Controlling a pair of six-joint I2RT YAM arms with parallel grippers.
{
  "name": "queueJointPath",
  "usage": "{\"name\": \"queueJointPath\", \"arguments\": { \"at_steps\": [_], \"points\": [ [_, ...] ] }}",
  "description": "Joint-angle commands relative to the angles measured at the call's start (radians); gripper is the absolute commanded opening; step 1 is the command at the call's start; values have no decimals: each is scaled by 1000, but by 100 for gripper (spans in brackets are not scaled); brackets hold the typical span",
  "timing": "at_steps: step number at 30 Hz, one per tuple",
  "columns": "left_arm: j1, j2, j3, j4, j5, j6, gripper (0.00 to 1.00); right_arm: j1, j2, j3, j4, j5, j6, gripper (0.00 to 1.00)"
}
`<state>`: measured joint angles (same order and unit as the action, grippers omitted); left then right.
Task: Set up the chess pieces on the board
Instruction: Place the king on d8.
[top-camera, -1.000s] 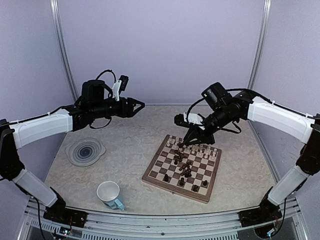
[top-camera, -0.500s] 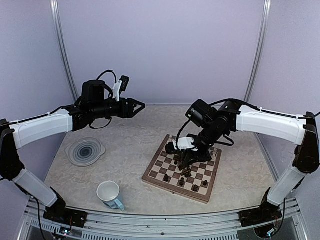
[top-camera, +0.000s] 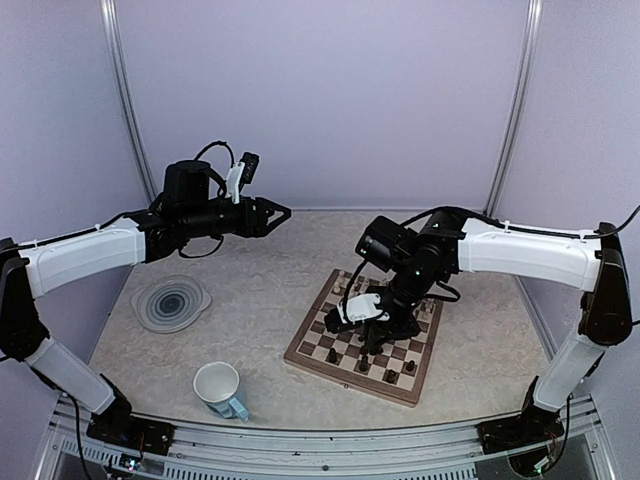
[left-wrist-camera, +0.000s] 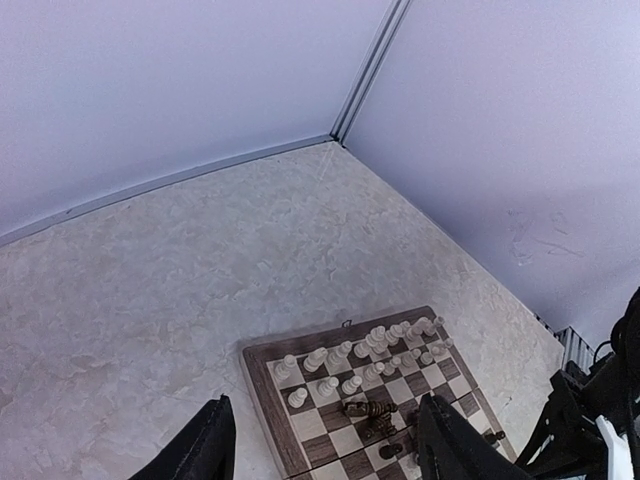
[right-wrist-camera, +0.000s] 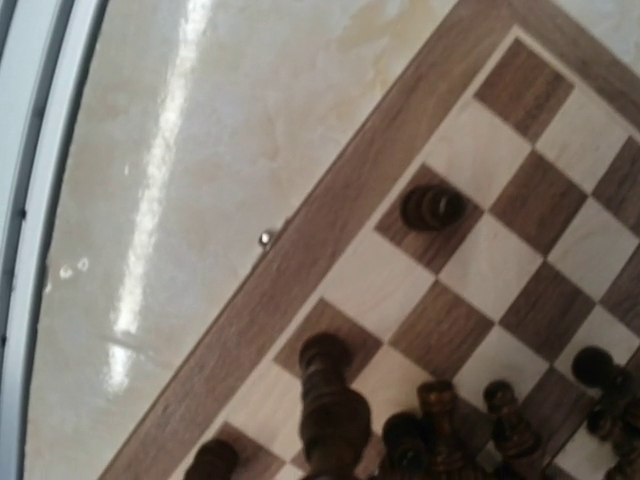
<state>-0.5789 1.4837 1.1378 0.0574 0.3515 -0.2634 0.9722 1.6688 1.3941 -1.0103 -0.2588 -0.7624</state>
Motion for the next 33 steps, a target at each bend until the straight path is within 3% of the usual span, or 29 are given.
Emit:
{"name": "queueJointPath", "arguments": {
  "at_steps": [1,33],
  "points": [
    [2,1,36,-11,15,6,62,10,1,14,-68,21,-23,4],
    [2,16,43,-21,37,4,62,130,135,-13,-49,127,17,2]
  ]
}}
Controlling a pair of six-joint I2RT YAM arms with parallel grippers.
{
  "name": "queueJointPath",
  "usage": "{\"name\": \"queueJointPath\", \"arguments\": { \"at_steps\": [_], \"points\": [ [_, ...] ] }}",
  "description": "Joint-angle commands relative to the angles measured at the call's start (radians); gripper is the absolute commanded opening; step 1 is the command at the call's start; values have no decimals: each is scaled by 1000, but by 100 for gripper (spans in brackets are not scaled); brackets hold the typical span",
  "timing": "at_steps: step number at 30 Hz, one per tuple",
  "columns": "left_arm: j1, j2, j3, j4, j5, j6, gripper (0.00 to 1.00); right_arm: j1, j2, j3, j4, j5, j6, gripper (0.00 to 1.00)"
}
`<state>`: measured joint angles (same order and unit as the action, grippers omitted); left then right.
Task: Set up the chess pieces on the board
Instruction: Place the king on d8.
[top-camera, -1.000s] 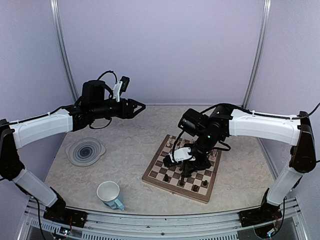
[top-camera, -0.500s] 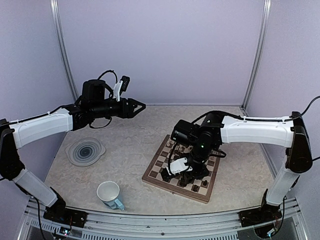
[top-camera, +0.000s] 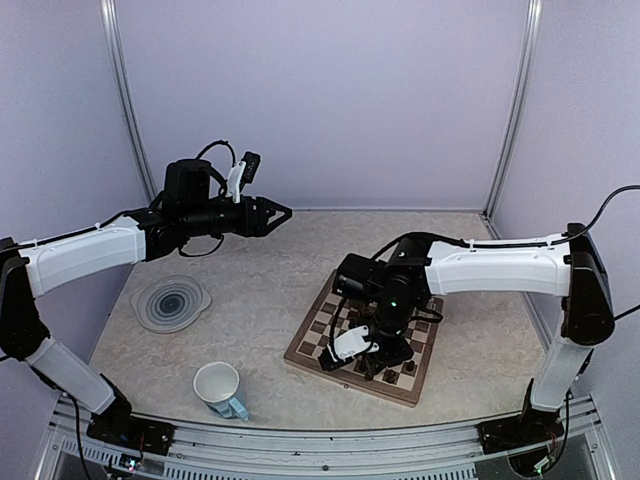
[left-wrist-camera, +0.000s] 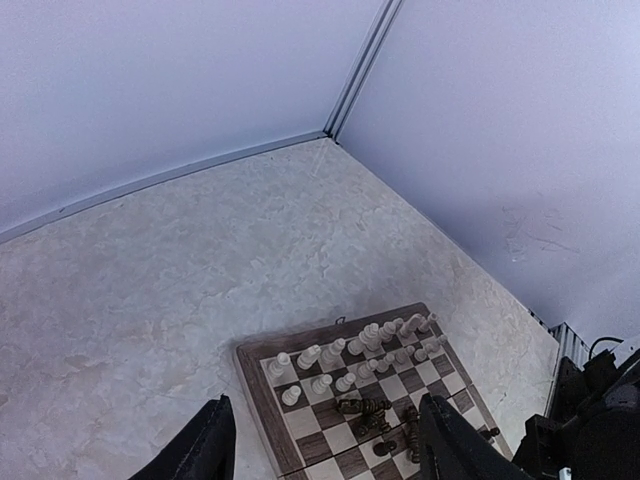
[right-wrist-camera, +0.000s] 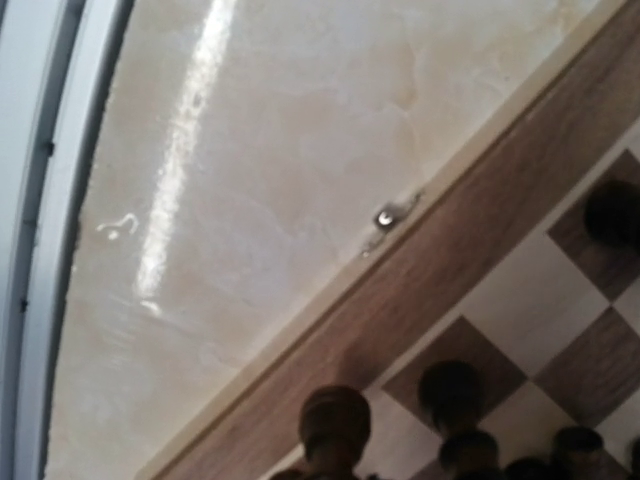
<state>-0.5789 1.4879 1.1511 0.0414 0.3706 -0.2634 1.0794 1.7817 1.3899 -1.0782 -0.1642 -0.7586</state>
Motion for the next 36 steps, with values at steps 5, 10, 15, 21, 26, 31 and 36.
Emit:
{"name": "queueJointPath", "arguments": {
  "at_steps": [5,10,15,21,26,31,36],
  "points": [
    [2,15,31,-5,22,3,62,26,46,-17,40,73,23,2],
    [2,18,32,-5,29,1,62,25,58,-13,53,92,28,2],
    [2,20,33,-6,35,-2,62,26,73,-13,69,116,30,2],
    [-1,27,33,-4,43,-7,62,25,88,-7,89,133,28,2],
    [-2,29,33,-4,45,-7,62,19,97,2,96,152,25,2],
    [-6,28,33,-4,46,-7,62,8,104,16,97,151,25,2],
    [-10,28,33,-5,46,-5,62,4,108,21,98,155,28,4]
  ]
}}
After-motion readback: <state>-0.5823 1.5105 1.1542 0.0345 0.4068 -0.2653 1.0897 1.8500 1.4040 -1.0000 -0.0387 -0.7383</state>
